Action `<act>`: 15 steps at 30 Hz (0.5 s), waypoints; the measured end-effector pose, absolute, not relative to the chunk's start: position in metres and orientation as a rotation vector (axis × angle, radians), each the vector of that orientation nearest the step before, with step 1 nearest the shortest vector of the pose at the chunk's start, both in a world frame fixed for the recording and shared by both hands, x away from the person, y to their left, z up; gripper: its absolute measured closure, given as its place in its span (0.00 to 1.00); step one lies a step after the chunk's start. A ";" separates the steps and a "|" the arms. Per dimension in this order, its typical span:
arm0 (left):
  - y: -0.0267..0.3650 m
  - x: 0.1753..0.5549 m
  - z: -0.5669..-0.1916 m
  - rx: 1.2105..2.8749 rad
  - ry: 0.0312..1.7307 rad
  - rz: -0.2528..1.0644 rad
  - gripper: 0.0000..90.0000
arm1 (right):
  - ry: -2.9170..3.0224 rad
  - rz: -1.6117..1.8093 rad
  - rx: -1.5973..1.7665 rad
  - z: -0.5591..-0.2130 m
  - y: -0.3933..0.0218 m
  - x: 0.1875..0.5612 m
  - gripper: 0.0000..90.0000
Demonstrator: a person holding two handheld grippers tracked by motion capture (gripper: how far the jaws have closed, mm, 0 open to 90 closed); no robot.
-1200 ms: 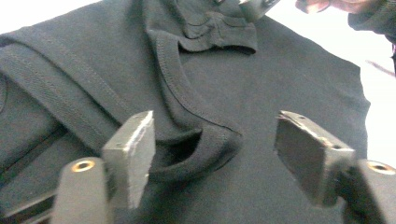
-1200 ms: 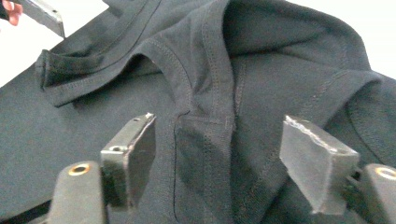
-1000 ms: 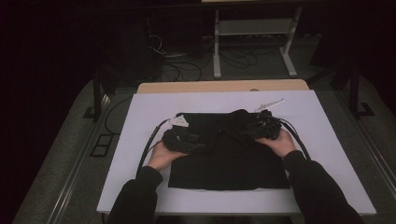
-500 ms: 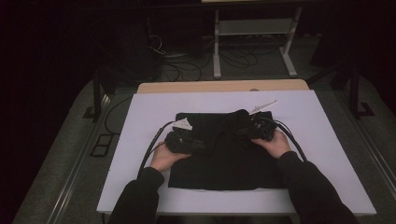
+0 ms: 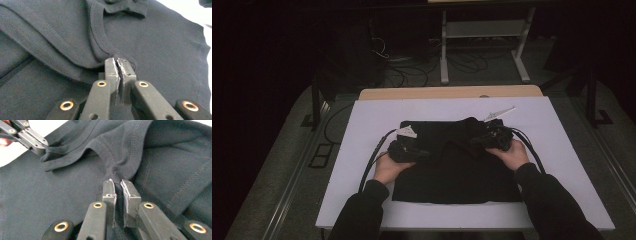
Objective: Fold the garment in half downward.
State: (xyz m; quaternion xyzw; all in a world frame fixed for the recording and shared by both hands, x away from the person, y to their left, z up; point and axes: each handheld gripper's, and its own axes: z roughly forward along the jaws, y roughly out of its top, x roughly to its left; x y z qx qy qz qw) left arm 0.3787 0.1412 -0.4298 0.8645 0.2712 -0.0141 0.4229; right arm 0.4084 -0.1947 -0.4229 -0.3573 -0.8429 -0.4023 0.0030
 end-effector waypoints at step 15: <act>0.146 0.370 -0.414 2.085 0.670 0.006 0.96 | -2.595 -1.369 -1.130 -0.408 -0.222 0.387 0.90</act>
